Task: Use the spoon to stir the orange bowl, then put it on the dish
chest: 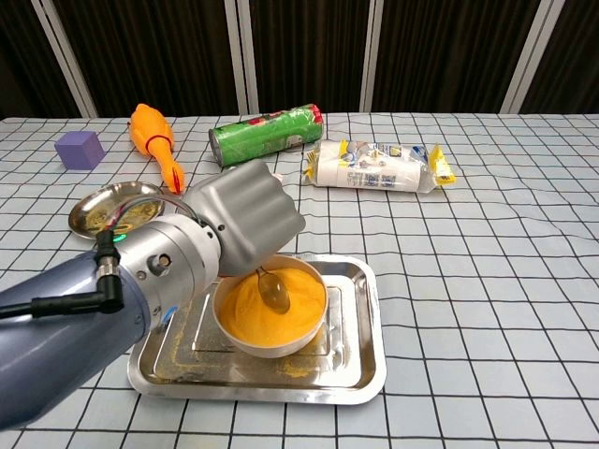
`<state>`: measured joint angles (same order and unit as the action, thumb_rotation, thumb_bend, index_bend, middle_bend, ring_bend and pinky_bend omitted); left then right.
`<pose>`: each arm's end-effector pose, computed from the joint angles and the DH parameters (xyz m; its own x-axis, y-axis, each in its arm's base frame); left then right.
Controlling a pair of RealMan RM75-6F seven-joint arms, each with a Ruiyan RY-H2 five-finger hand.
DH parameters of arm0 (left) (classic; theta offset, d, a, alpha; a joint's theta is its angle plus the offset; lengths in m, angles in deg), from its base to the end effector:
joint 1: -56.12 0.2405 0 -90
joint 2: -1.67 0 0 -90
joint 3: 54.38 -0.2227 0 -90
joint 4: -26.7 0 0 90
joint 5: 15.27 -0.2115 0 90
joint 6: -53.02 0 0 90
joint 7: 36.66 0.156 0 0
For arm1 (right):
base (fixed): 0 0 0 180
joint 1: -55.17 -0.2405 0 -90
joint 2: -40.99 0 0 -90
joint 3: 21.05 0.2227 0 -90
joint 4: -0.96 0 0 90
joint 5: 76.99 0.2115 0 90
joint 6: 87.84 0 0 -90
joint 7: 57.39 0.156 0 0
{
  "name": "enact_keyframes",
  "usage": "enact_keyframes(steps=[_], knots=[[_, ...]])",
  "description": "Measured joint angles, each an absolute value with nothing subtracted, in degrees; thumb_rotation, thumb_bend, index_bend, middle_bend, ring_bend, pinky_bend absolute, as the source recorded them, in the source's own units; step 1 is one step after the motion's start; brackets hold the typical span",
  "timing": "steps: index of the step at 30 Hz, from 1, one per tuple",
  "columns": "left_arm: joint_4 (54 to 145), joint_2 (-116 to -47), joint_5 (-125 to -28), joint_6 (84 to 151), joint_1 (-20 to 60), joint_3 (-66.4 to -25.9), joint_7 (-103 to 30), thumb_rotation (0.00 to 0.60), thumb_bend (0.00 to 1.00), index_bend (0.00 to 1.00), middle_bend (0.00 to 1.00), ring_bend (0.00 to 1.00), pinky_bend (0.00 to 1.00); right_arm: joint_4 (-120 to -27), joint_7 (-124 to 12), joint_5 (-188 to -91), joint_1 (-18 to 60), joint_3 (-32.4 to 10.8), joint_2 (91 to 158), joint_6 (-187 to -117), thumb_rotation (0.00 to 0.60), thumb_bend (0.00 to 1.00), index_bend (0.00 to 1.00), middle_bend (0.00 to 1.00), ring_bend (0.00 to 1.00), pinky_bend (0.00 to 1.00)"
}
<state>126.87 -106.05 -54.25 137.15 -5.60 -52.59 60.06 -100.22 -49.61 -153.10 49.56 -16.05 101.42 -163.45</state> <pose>-0.0084 0.2377 -0.0817 0.9608 -0.1730 0.2164 0.1122 -0.4713 -0.8748 -0.2824 -0.1967 0.1363 0.1410 -0.1137 0.9835 -0.9765 0.1474 0.1570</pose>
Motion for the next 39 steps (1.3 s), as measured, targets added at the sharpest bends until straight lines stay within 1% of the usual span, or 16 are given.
enact_keyframes(steps=[13, 18, 27, 31, 39], knots=[[129.2, -103.3, -57.1, 138.5, -5.0, -52.9, 60.1, 0.600, 0.74, 0.86, 1.00, 0.99, 0.98, -100.5, -49.4, -153.0, 49.6, -16.1, 101.3, -163.4, 0.600, 0.40, 0.00, 0.00, 0.00, 0.00], [128.7, -103.0, -57.8, 138.3, -5.0, -52.9, 60.3, 0.600, 0.74, 0.86, 1.00, 0.99, 0.98, -100.6, -49.3, -152.8, 49.6, -16.1, 101.2, -163.1, 0.600, 0.40, 0.00, 0.00, 0.00, 0.00], [124.3, -105.1, -59.2, 136.6, -5.2, -53.2, 60.1, 0.600, 0.74, 0.86, 1.00, 1.00, 0.98, -100.7, -48.6, -152.2, 49.5, -16.0, 101.0, -162.6, 0.600, 0.40, 0.00, 0.00, 0.00, 0.00], [122.3, -106.0, -60.9, 135.7, -5.5, -54.3, 61.2, 0.600, 0.74, 0.86, 1.00, 1.00, 0.98, -100.7, -48.3, -152.1, 49.5, -16.0, 100.9, -162.3, 0.600, 0.40, 0.00, 0.00, 0.00, 0.00], [123.1, -106.1, -60.8, 135.1, -4.9, -54.3, 61.2, 0.600, 0.74, 0.86, 1.00, 1.00, 0.98, -100.8, -48.2, -152.2, 49.5, -16.1, 100.8, -162.2, 0.600, 0.40, 0.00, 0.00, 0.00, 0.00]])
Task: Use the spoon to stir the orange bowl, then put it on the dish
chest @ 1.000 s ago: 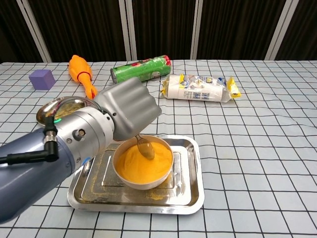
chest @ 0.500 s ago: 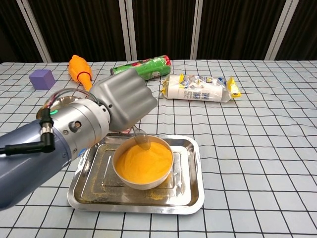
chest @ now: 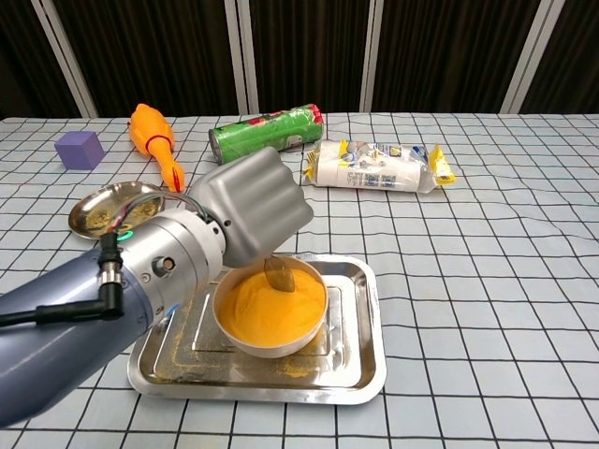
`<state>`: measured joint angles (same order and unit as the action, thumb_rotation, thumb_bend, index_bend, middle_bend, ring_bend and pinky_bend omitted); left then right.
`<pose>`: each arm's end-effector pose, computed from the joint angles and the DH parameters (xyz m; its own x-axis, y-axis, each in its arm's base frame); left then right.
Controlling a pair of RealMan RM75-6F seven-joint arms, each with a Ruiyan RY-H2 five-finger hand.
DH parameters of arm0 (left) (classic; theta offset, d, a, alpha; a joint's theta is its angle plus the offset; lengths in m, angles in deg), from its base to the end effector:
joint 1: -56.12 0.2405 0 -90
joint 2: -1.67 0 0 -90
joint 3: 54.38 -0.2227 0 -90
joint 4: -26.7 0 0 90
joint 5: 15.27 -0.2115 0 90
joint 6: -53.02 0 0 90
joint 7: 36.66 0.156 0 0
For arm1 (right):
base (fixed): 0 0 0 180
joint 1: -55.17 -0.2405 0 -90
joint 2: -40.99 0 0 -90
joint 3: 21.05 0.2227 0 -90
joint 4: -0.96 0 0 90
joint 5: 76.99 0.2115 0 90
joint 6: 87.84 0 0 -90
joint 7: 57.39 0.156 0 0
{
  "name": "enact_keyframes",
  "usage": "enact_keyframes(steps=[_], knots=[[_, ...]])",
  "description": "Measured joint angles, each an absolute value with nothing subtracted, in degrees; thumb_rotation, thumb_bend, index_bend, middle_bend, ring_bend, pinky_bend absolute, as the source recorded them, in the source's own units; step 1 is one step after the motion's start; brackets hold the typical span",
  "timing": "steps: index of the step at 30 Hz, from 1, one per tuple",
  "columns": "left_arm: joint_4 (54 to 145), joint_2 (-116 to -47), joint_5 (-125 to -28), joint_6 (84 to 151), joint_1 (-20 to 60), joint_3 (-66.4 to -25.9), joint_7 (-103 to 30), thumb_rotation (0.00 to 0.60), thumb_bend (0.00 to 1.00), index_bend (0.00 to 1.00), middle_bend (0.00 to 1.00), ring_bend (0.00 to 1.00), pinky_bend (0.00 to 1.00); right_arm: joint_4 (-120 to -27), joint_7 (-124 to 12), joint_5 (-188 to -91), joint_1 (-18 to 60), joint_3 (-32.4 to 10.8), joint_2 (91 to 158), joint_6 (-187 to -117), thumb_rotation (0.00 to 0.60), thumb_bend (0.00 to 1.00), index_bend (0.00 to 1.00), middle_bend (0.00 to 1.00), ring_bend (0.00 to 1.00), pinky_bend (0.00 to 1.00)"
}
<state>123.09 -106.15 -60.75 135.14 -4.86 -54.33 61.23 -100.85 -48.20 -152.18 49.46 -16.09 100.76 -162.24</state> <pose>-0.0079 0.2419 -0.0844 0.9409 -0.2920 0.1716 0.0260 -0.4430 -0.8961 -0.2840 -0.1961 0.1360 0.1106 -0.1281 0.9856 -0.9772 0.1666 0.1313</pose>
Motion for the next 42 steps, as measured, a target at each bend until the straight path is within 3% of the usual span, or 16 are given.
enact_keyframes(steps=[17, 31, 42], knots=[[128.9, -101.8, -66.0, 136.3, -1.7, -58.7, 59.6, 0.600, 0.74, 0.86, 1.00, 1.00, 0.98, -101.0, -48.6, -152.1, 49.5, -16.1, 100.8, -162.3, 0.600, 0.40, 0.00, 0.00, 0.00, 0.00], [122.3, -103.9, -66.9, 134.4, -1.4, -55.3, 58.3, 0.600, 0.74, 0.86, 1.00, 0.99, 0.98, -100.9, -48.4, -152.0, 49.4, -16.1, 100.7, -162.2, 0.600, 0.40, 0.00, 0.00, 0.00, 0.00], [119.0, -106.1, -68.5, 132.7, -1.1, -56.0, 60.2, 0.600, 0.74, 0.86, 1.00, 1.00, 0.98, -100.9, -48.1, -152.0, 49.4, -16.1, 100.6, -162.0, 0.600, 0.40, 0.00, 0.00, 0.00, 0.00]])
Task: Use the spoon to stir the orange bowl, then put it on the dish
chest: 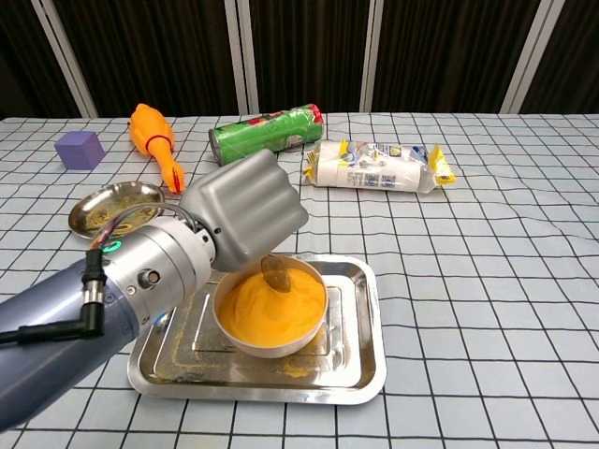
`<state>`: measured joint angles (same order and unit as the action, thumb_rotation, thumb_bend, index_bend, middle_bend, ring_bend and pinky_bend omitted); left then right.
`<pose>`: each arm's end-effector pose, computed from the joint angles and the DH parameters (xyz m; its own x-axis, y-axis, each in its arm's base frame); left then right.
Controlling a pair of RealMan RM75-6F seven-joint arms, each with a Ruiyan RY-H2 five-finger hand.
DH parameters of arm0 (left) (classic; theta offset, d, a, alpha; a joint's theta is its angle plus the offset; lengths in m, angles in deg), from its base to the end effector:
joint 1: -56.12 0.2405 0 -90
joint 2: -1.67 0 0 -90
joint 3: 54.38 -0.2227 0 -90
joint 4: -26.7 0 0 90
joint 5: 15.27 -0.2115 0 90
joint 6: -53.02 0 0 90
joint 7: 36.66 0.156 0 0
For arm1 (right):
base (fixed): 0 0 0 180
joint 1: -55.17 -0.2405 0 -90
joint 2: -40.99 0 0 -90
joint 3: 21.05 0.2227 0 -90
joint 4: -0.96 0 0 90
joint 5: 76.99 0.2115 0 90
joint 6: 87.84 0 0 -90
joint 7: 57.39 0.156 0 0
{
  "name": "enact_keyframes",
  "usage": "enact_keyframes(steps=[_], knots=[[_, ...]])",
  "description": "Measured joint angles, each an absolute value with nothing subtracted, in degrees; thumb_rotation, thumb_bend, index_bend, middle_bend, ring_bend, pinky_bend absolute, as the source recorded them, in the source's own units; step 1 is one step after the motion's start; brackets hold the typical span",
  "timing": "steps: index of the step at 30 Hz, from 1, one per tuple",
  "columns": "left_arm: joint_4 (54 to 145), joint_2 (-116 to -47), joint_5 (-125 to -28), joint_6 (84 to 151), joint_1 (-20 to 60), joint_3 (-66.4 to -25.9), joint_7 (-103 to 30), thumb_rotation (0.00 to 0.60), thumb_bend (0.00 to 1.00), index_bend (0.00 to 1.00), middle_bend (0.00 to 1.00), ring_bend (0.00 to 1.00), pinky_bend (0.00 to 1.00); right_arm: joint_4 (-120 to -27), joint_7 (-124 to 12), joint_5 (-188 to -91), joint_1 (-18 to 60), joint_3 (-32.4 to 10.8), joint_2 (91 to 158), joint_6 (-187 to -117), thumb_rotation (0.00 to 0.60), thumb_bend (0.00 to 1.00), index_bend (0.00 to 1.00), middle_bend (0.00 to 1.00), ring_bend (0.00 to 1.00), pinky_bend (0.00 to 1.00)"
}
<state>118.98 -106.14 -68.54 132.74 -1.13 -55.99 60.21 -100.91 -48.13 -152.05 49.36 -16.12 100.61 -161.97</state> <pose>-0.0186 0.2437 -0.0871 0.9181 -0.3662 0.1518 -0.0170 -0.4188 -0.9079 -0.2843 -0.1963 0.1360 0.1098 -0.1322 0.9851 -0.9770 0.1682 0.1315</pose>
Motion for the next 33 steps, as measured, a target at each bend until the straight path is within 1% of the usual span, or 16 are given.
enact_keyframes(steps=[22, 33], knots=[[126.1, -102.9, -71.3, 132.2, 1.6, -57.3, 59.0, 0.600, 0.74, 0.86, 1.00, 1.00, 0.98, -101.1, -48.3, -151.8, 49.4, -16.1, 100.6, -162.0, 0.600, 0.40, 0.00, 0.00, 0.00, 0.00], [128.2, -100.4, -71.5, 132.9, 2.3, -56.0, 58.8, 0.600, 0.74, 0.86, 1.00, 1.00, 0.98, -101.1, -48.3, -151.8, 49.4, -16.1, 100.6, -162.0, 0.600, 0.40, 0.00, 0.00, 0.00, 0.00]])
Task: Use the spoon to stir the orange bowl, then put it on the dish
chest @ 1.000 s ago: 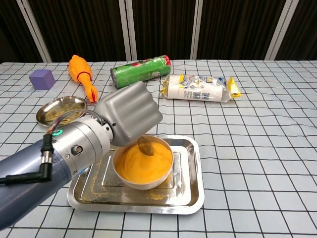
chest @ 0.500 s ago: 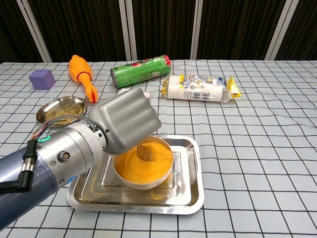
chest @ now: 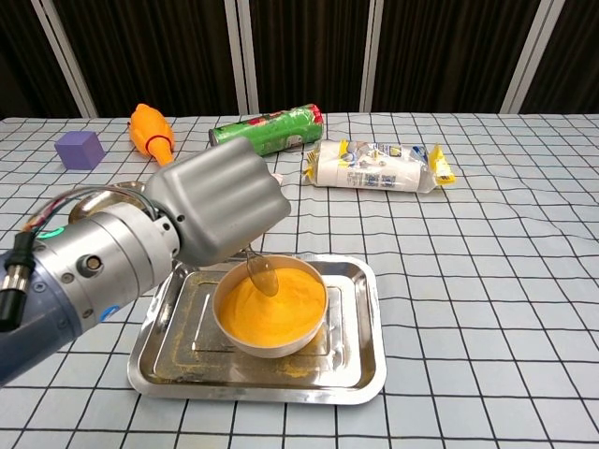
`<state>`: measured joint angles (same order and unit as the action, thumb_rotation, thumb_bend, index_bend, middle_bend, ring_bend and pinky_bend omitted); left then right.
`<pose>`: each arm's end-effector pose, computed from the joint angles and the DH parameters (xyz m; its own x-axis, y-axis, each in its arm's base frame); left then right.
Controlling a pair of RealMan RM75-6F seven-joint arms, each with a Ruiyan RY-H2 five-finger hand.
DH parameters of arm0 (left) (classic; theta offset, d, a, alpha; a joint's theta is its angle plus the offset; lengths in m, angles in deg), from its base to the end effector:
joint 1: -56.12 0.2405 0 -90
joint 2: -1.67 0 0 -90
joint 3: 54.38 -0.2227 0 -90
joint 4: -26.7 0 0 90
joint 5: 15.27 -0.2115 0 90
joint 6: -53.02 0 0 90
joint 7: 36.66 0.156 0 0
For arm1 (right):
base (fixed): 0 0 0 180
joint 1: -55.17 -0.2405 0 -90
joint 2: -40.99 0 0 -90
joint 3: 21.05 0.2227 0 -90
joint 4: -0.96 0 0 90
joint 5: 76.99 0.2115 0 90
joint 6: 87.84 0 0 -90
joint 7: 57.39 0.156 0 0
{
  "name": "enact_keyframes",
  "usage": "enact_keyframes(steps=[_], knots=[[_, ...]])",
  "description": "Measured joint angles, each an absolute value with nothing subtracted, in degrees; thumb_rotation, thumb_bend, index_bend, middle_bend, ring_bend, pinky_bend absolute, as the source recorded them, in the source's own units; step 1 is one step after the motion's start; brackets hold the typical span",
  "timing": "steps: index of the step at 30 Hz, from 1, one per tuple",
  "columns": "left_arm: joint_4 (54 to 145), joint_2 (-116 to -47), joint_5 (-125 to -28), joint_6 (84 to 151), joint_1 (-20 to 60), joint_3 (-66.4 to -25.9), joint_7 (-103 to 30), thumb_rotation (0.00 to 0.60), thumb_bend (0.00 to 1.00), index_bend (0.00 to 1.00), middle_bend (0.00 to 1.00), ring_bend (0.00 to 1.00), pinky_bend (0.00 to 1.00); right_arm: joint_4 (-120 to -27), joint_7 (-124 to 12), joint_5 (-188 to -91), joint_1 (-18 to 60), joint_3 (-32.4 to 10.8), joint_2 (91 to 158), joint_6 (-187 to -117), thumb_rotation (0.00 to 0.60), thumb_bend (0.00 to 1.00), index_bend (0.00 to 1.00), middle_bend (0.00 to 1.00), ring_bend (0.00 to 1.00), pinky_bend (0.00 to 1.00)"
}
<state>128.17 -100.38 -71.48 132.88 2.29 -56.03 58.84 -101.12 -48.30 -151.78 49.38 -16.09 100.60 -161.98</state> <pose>-0.0209 0.2325 -0.0627 0.9140 -0.3327 0.2321 0.0569 -0.4614 -0.8853 -0.2842 -0.1961 0.1359 0.1082 -0.1316 0.9854 -0.9764 0.1721 0.1302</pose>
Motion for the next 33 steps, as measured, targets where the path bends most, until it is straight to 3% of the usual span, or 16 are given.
enact_keyframes(steps=[12, 33], knots=[[131.7, -99.9, -66.1, 130.3, 3.2, -55.2, 55.3, 0.600, 0.74, 0.86, 1.00, 1.00, 0.98, -101.2, -48.2, -151.4, 49.3, -16.0, 100.5, -161.7, 0.600, 0.40, 0.00, 0.00, 0.00, 0.00], [125.5, -104.4, -65.7, 133.3, 2.4, -53.6, 57.8, 0.600, 0.75, 0.86, 1.00, 1.00, 0.98, -101.2, -47.9, -151.2, 49.2, -16.0, 100.4, -161.2, 0.600, 0.40, 0.00, 0.00, 0.00, 0.00]])
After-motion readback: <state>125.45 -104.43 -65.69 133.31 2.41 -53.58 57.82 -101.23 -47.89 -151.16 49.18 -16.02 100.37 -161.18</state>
